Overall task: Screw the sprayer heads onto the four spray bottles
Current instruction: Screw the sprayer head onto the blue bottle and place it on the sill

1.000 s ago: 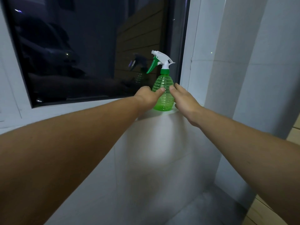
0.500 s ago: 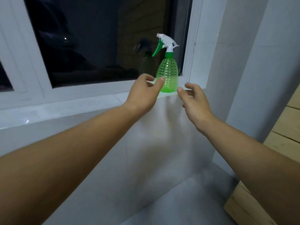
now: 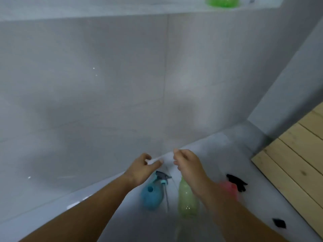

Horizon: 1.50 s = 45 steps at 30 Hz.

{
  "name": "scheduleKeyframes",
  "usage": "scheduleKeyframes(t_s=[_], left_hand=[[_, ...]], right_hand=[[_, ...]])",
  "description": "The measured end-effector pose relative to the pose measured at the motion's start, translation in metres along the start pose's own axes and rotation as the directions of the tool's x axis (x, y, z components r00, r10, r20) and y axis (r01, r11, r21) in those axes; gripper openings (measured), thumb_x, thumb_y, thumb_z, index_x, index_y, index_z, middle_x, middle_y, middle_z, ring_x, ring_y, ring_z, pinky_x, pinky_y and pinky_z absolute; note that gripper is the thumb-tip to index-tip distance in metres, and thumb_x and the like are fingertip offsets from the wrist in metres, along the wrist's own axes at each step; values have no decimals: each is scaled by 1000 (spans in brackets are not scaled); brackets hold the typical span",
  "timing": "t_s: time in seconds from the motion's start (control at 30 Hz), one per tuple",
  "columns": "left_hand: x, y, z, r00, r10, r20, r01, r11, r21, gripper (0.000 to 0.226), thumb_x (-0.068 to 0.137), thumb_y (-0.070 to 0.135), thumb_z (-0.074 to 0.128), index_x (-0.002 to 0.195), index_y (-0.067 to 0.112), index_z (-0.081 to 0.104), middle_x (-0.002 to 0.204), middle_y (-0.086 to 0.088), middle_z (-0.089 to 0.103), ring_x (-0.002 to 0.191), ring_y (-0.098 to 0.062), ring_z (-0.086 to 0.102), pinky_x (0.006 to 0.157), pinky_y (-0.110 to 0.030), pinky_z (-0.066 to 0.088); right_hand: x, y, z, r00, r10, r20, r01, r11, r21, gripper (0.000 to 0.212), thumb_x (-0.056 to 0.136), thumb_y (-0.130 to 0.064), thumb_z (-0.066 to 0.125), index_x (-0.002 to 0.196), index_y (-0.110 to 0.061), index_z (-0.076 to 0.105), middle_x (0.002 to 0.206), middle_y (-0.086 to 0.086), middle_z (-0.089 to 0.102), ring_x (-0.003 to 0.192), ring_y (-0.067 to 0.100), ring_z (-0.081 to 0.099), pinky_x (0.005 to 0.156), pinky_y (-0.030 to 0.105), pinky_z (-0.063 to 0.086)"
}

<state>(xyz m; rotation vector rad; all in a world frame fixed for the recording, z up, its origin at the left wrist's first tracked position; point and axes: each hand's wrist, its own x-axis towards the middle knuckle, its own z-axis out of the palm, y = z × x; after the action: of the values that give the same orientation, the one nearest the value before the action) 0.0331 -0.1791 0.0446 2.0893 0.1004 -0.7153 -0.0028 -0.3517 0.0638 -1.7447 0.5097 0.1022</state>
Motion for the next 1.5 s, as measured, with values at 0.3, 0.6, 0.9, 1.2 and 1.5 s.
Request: scheduleKeyframes(t_s=[0.3, 0.6, 0.9, 1.2, 1.5], left_hand=[[3, -109, 9, 940, 22, 341, -1, 998, -63, 63, 90, 33, 77, 137, 38, 37, 133, 18, 53, 106, 5, 57, 85, -5, 48], [44, -170, 42, 952, 184, 247, -146, 976, -164, 103, 68, 23, 95, 155, 26, 39, 147, 10, 54, 126, 8, 55, 98, -12, 51], [67, -181, 59, 961, 232, 150, -210, 967, -147, 95, 58, 47, 90, 141, 39, 46, 137, 15, 60, 124, -4, 60, 100, -17, 51], [71, -182, 62, 968, 237, 83, -219, 958, -187, 79, 60, 35, 96, 126, 46, 55, 126, 17, 65, 115, -5, 65, 97, -27, 58], [70, -182, 62, 967, 240, 83, -222, 958, -182, 75, 63, 33, 95, 124, 49, 55, 125, 18, 66, 113, 1, 64, 94, -23, 58]], right_hand=[[42, 62, 49, 971, 223, 84, -209, 967, -149, 28, 94, -44, 53, 102, -19, 60, 106, 5, 63, 82, 13, 57, 70, 25, 43], [104, 123, 81, 959, 244, 145, -159, 887, -434, 57, 80, -51, 68, 123, -14, 63, 121, 2, 63, 110, 23, 61, 98, 37, 49], [134, 154, 91, 971, 197, 133, -89, 820, -565, 65, 59, -57, 83, 111, -21, 71, 119, 2, 67, 108, 21, 63, 95, 30, 49], [138, 150, 97, 957, 230, 175, -101, 834, -542, 30, 63, -39, 88, 65, -22, 63, 80, 4, 71, 85, 22, 70, 85, 38, 57], [144, 154, 91, 936, 256, 243, -116, 873, -474, 34, 68, -26, 88, 93, -6, 75, 81, 4, 70, 74, 17, 67, 68, 24, 54]])
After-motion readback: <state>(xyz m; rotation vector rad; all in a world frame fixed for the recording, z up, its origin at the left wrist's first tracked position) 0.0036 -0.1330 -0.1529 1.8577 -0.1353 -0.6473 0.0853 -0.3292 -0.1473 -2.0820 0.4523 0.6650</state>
